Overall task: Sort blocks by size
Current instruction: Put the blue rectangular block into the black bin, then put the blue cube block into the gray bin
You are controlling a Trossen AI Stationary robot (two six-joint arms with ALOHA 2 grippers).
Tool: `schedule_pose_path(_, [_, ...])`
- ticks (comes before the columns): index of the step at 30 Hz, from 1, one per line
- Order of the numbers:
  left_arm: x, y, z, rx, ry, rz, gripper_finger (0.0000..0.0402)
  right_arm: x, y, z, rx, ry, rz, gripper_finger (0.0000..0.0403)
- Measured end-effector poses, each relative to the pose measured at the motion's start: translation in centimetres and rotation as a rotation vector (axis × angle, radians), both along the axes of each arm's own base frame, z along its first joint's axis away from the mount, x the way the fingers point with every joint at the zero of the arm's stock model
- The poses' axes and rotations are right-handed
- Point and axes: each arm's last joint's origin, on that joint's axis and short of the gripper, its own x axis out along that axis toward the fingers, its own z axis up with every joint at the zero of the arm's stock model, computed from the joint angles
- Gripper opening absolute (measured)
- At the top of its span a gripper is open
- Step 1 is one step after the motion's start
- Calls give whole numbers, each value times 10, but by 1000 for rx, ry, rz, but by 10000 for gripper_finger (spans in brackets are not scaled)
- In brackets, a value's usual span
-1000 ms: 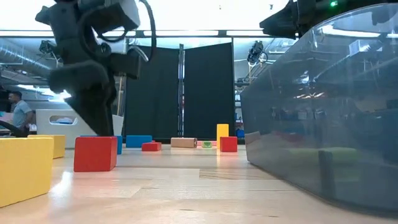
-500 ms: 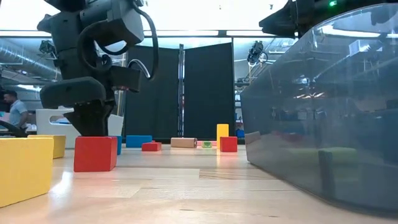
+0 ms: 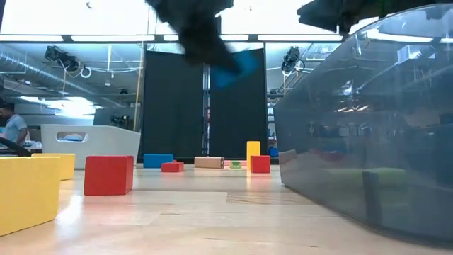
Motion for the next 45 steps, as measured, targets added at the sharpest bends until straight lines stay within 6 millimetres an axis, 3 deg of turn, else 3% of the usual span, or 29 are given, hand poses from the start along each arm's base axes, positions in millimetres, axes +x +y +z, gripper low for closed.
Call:
schedule_pose_path(4, [43, -17, 1, 3, -16, -115, 60, 0, 11, 13, -43, 32, 46, 195])
schedule_pose_path(8, [78, -43, -14, -21, 15, -244, 60, -2, 21, 30, -72, 52, 64, 195])
schedule_pose_path(12, [96, -57, -40, -35, 97, -292, 60, -5, 32, 40, -85, 95, 88, 195])
schedule_pose_path(15, [98, -62, -44, -61, 98, -303, 69, -9, 40, 40, -100, 137, 94, 195])
schedule_pose_path(22, [95, -66, -42, -64, 109, -298, 230, -19, 59, 28, -96, 238, 82, 198])
schedule_pose_path(25, [94, -66, -42, -72, 117, -272, 275, -24, 65, 19, -31, 290, 96, 199])
schedule_pose_path(28, [90, -65, -36, -69, 100, -271, 288, -31, 69, 7, 95, 367, 120, 199])
schedule_pose_path(33, [68, -55, -8, -76, -58, -278, 272, -38, 77, -22, 300, 609, 133, 199])
schedule_pose_path(39, [18, -25, 16, -90, -249, -213, 244, -33, 89, -55, 412, 938, 184, 211])
schedule_pose_path(45, [-37, -5, 23, -110, -375, -139, 241, -29, 98, -72, 466, 1196, 215, 255])
